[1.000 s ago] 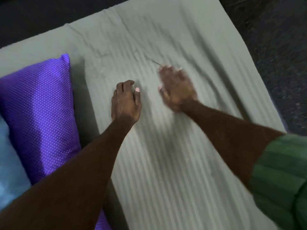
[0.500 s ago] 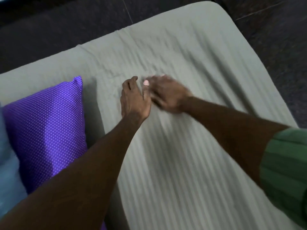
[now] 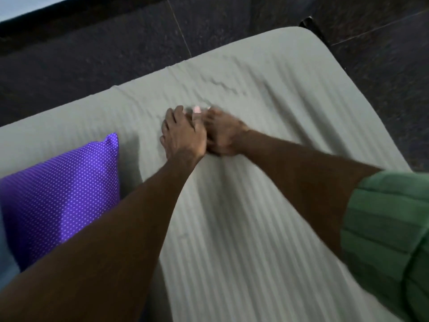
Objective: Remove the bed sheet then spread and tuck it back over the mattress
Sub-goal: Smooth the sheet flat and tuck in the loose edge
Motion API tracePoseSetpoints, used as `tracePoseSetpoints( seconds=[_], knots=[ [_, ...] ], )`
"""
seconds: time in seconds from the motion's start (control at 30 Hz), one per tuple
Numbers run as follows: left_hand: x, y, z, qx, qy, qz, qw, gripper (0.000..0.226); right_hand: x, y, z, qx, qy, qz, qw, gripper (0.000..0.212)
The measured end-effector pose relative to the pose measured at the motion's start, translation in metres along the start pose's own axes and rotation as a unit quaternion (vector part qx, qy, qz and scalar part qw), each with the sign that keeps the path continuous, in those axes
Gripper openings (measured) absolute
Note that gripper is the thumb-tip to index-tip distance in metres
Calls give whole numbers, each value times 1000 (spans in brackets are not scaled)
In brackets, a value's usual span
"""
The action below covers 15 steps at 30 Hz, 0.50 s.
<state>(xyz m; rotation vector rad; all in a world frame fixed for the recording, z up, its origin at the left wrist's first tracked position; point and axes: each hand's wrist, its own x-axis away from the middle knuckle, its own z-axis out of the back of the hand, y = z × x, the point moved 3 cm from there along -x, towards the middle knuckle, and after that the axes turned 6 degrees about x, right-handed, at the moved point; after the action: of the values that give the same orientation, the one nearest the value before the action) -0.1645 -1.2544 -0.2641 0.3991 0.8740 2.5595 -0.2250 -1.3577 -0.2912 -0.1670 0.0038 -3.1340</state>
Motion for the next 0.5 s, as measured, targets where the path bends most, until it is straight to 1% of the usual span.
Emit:
tracePoseSetpoints(
  seconds=[0.07, 0.13, 0.17, 0.23, 0.27, 0.3, 0.33, 0.37, 0.4, 0.43, 0.47, 0.5],
  knots=[
    [-3, 0, 3, 31, -11, -15, 999, 65, -2, 53, 1, 1, -3, -102, 995, 64],
    [-9, 2, 11, 88, -7, -39, 995, 67, 0, 90, 5, 35, 5, -203, 979, 62],
    [-13, 4, 15, 104, -9, -55, 993, 68, -2, 96, 6, 35, 22, -254, 966, 63],
    [-20, 6, 18, 110, -18, -68, 991, 68, -12, 81, 10, 7, 65, -336, 940, 67],
    [-25, 8, 18, 110, -20, -64, 992, 69, -20, 62, 18, -11, 94, -340, 936, 67],
    [-28, 9, 18, 116, -18, -57, 991, 70, -30, 43, 22, -16, 107, -296, 949, 68],
    [-31, 11, 16, 120, -10, -58, 991, 71, -39, 22, 21, 1, 96, -200, 975, 68],
    [-33, 13, 16, 112, -2, -68, 991, 71, -47, 1, 17, 41, 64, -82, 994, 69],
    [-34, 14, 14, 96, -2, -77, 992, 71, -49, -7, 11, 80, 35, 7, 996, 74],
    [-36, 14, 12, 78, -6, -83, 994, 72, -48, 5, 8, 90, 11, 31, 995, 79],
    [-36, 15, 11, 63, -15, -85, 994, 72, -45, 28, 8, 56, 6, -15, 998, 82],
    [-35, 16, 10, 54, -27, -90, 994, 72, -38, 59, 12, 12, 12, -110, 994, 84]
  ],
)
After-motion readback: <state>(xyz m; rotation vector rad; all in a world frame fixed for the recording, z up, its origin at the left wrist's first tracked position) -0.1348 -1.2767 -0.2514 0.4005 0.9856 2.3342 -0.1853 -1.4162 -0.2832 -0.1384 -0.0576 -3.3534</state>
